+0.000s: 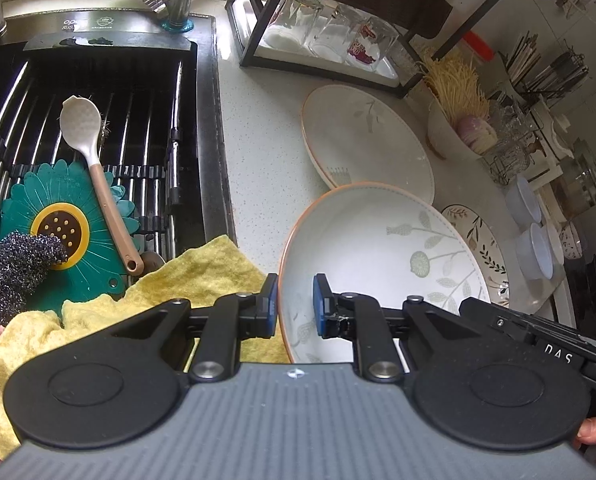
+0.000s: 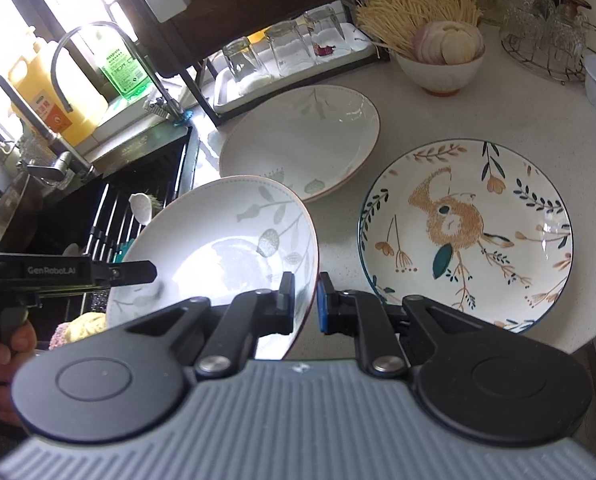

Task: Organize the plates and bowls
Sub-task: 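Lift the plate with both grippers and lower it onto the bird-painted plate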

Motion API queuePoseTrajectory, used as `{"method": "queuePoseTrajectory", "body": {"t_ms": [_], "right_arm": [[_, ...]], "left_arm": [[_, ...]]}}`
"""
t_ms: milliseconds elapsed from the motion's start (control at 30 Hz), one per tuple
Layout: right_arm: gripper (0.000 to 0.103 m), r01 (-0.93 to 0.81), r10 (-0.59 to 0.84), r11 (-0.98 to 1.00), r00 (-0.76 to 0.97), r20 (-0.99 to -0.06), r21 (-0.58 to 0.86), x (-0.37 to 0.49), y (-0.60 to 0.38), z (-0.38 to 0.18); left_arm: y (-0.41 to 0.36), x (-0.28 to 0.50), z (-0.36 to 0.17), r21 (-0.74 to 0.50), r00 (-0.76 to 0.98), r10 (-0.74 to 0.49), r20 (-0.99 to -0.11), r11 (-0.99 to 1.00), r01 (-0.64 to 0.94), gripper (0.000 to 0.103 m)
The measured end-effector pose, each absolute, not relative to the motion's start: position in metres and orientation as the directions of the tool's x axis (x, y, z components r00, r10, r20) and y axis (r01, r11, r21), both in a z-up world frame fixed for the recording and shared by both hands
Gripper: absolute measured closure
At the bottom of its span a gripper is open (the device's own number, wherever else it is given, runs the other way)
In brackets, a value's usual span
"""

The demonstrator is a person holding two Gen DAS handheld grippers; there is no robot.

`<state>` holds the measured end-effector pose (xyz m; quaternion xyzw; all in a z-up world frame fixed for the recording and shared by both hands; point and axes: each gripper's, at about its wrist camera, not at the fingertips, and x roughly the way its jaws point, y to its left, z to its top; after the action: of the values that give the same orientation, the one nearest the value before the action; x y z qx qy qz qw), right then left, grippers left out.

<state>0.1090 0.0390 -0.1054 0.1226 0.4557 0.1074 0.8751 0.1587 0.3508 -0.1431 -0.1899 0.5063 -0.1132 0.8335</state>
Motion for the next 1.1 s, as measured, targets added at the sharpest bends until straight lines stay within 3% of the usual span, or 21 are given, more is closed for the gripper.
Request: {"method": "queuePoseTrajectory", "body": {"t_ms": [367, 1100], "right_arm": [[0.089, -0.088, 0.298, 0.946, 0.615, -0.730, 0.312, 0.124, 0.003, -0.083], [0.089, -0.097, 0.282, 0.953, 0.628, -0.725, 0.287, 0.149, -0.074, -0.087]], "left_arm": [[0.319, 0.166, -0.112, -0.475, 0.511, -0.410, -0.755, 0.880, 0.003, 0.083], [0.228, 0.193, -0.118, -0.449, 0.486, -0.385, -0.784, 0.893, -0.017, 0.083]]}}
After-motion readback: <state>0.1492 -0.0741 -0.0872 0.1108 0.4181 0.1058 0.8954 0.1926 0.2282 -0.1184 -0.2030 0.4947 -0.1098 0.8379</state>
